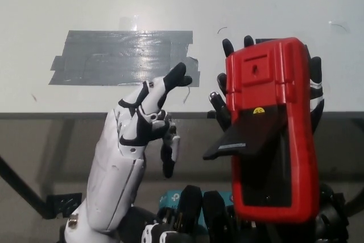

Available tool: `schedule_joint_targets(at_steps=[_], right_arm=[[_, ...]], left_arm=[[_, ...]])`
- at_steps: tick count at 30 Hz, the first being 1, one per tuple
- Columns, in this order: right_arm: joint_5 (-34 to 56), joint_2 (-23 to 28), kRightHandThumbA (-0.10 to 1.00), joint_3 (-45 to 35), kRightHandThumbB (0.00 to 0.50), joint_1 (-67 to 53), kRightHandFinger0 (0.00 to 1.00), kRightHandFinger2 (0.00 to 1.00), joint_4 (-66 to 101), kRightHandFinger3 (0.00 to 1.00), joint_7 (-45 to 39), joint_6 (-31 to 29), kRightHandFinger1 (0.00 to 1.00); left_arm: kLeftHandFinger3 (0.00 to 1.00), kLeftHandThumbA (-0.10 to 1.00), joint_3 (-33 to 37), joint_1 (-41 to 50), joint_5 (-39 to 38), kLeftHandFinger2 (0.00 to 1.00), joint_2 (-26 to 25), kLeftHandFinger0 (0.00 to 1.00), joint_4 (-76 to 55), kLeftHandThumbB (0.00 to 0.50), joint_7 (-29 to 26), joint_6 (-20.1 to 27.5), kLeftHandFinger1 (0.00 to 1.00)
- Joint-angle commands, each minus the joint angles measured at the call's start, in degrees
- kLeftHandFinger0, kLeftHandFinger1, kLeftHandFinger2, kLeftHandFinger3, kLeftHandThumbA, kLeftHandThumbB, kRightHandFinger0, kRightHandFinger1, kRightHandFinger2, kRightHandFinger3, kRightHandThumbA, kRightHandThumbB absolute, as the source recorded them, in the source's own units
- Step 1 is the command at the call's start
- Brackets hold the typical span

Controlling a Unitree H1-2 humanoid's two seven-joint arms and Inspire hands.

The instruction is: The robot first picks the multimeter with right hand and then unfolds the black stand on the back of it using left hand

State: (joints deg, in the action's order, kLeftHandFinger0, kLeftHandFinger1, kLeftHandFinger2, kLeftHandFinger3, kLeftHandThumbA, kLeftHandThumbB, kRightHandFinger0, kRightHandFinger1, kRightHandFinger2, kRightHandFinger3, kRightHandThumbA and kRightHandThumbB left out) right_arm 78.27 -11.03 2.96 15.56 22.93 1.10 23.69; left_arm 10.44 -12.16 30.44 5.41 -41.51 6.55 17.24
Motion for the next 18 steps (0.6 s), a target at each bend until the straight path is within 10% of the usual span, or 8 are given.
schedule_joint_targets(at_steps=[1, 2, 3, 12, 18], right_arm=[[2.5, -2.6, -0.1, -0.2, 0.172, 2.9, 0.0, 0.31, 3.0, 0.07, 0.4, -2.0, 0.0], [2.6, -2.6, -0.1, -0.3, 0.17, 3.0, 0.0, 0.31, 3.0, 0.07, 0.3, -2.0, 0.0], [2.7, -2.6, -0.1, -0.3, 0.171, 3.0, 0.0, 0.31, 2.8, 0.07, 0.2, -2.1, 0.0], [1.9, -3.3, -0.1, 0.0, 0.124, 2.8, 0.0, 0.35, 2.8, 0.05, -0.6, -2.9, 0.0], [1.2, -3.8, -0.1, 0.2, 0.133, 3.2, 0.0, 0.66, 2.7, 0.15, -0.6, -3.6, 0.08]], left_arm=[[1.0, 0.92, -1.8, -1.6, 0.4, 0.73, 2.4, 0.86, 1.1, 0.34, -6.7, 6.6, 0.56], [1.0, 0.99, -2.1, -1.7, 1.0, 1.0, 2.8, 1.0, 0.7, 0.34, -6.6, 6.2, 0.91], [1.0, 0.97, -2.0, -2.0, 1.0, 1.0, 3.0, 1.0, 0.7, 0.352, -6.4, 6.4, 1.0], [1.0, 1.0, 1.1, -1.0, 5.4, 1.0, 0.1, 1.0, -0.5, 0.428, -0.6, 6.3, 1.0], [1.0, 1.0, 4.3, 0.4, 1.6, 1.0, 0.6, 1.0, -0.3, 0.5, -0.1, 4.0, 1.0]])
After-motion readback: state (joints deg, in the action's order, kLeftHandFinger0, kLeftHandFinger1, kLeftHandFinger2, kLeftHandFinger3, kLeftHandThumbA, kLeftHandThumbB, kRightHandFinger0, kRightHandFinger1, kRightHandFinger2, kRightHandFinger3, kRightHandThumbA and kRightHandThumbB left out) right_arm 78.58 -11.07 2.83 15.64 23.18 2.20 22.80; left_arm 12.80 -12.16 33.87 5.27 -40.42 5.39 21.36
